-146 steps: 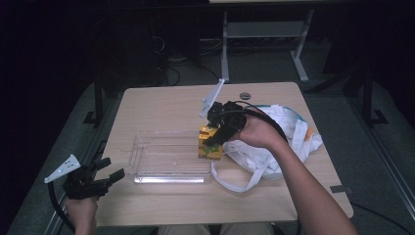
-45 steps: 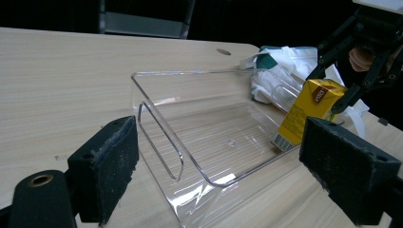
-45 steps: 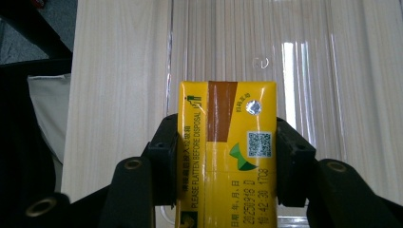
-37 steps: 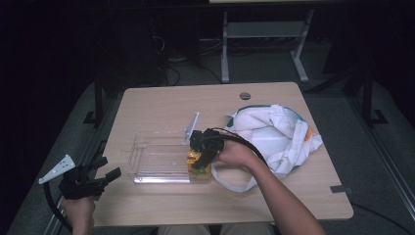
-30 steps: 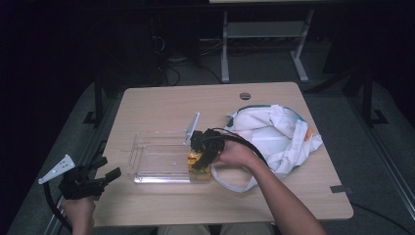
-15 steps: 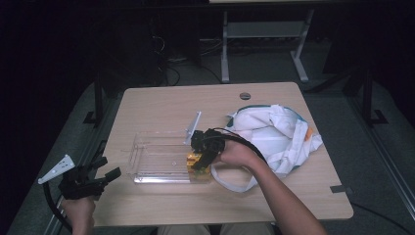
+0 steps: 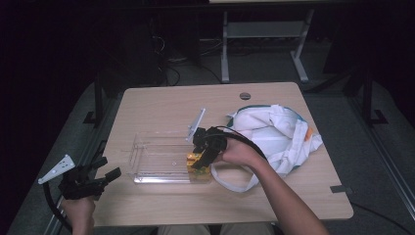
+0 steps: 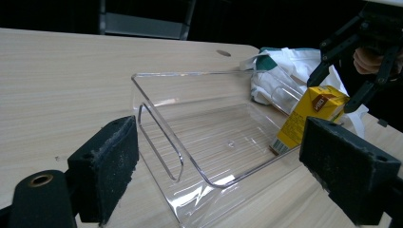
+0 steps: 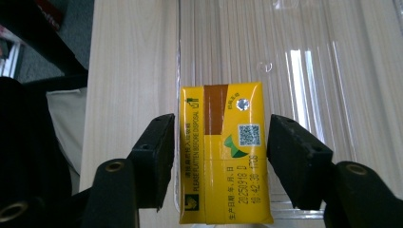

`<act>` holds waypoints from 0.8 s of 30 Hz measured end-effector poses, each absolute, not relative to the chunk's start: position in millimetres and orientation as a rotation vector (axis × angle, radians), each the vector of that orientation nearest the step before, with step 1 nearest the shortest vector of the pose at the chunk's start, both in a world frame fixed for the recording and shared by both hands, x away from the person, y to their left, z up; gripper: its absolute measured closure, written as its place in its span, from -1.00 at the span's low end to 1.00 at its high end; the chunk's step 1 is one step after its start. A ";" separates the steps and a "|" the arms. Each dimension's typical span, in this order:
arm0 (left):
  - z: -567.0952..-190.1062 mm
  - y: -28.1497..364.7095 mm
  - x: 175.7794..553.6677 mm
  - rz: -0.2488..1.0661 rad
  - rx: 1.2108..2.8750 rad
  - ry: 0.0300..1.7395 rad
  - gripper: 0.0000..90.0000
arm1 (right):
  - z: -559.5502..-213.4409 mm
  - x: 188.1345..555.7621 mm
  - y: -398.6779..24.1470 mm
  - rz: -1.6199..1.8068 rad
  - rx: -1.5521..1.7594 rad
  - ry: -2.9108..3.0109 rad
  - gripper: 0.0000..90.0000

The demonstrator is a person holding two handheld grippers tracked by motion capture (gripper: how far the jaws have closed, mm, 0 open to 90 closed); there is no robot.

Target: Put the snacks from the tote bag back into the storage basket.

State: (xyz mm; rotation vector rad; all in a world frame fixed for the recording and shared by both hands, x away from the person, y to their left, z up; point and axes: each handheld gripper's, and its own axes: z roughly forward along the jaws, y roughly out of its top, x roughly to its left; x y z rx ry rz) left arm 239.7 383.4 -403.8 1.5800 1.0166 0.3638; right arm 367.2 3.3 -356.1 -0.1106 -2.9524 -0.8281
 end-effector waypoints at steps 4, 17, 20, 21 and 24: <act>-403.8 383.6 239.7 0.364 1.580 1.018 -0.72 | -352.8 368.0 0.7 -0.846 -0.138 -2.939 -0.18; -403.5 384.0 239.7 0.367 1.580 1.019 -0.72 | -340.4 370.7 -10.0 -0.883 -0.171 -2.946 -0.18; -403.5 384.1 239.3 0.365 1.577 1.022 -0.72 | -337.9 371.8 -13.6 -0.908 -0.181 -2.946 -0.19; -403.5 384.3 239.5 0.368 1.580 1.019 -0.72 | -337.4 372.5 -15.1 -0.917 -0.181 -2.944 -0.19; -403.5 384.0 239.5 0.367 1.581 1.019 -0.72 | -335.6 372.5 -17.8 -0.929 -0.198 -2.941 -0.19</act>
